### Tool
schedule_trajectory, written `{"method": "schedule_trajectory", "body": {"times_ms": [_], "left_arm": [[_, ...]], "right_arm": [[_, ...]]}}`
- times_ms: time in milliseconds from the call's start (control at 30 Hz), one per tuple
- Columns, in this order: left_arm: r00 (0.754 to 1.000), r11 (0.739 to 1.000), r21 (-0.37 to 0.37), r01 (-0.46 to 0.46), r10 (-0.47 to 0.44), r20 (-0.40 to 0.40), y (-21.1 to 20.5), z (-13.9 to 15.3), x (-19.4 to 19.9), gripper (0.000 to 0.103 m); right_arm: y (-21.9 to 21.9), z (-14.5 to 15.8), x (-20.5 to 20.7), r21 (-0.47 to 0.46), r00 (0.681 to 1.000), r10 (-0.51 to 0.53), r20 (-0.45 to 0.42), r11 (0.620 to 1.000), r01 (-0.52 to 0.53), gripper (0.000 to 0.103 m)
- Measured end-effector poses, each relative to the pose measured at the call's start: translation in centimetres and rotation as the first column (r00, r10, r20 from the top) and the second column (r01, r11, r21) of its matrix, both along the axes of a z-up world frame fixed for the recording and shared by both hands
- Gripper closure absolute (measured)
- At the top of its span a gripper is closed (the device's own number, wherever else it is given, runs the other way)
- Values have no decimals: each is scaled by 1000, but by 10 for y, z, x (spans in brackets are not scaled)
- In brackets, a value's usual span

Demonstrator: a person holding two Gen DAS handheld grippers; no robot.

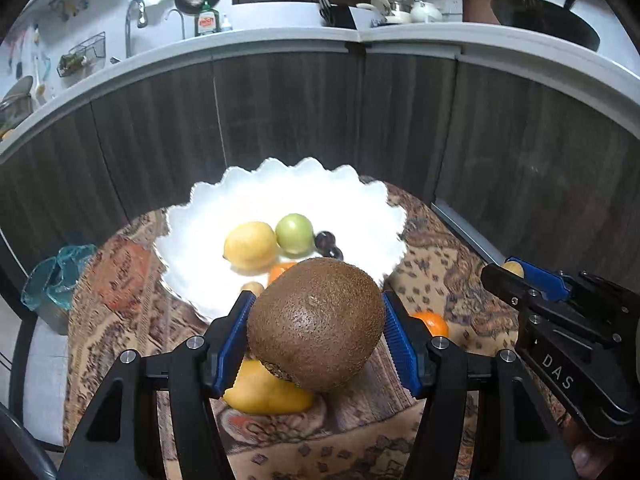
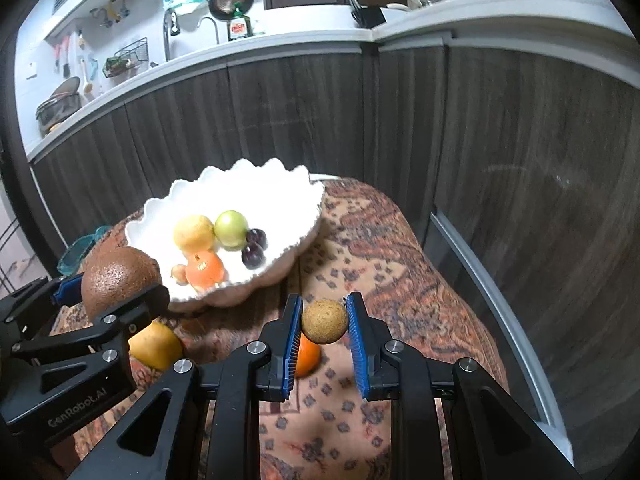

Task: Organize fruits
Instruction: 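Carry the kiwi with the left tool while the right tool carries the small fruit over the bowl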

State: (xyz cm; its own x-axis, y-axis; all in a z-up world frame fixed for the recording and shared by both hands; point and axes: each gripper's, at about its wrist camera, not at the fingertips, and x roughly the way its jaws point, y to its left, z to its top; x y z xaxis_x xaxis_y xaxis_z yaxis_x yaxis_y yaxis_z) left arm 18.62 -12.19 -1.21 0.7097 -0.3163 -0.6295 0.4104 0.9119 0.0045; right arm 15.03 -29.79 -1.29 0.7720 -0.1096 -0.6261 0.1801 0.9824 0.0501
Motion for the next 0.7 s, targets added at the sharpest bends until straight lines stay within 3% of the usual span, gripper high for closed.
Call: {"method": "schedule_trajectory", "body": {"times_ms": [400,700], "left_arm": [[996,997,-14,-72,72,49,21,19,39,41],[994,995,-2,-102,102,47,27,17,76,41]], "right_arm": [[17,26,46,-41,997,54,61,998,-52,79],[26,21,89,-45,994,96,44,995,-94,79]]}}
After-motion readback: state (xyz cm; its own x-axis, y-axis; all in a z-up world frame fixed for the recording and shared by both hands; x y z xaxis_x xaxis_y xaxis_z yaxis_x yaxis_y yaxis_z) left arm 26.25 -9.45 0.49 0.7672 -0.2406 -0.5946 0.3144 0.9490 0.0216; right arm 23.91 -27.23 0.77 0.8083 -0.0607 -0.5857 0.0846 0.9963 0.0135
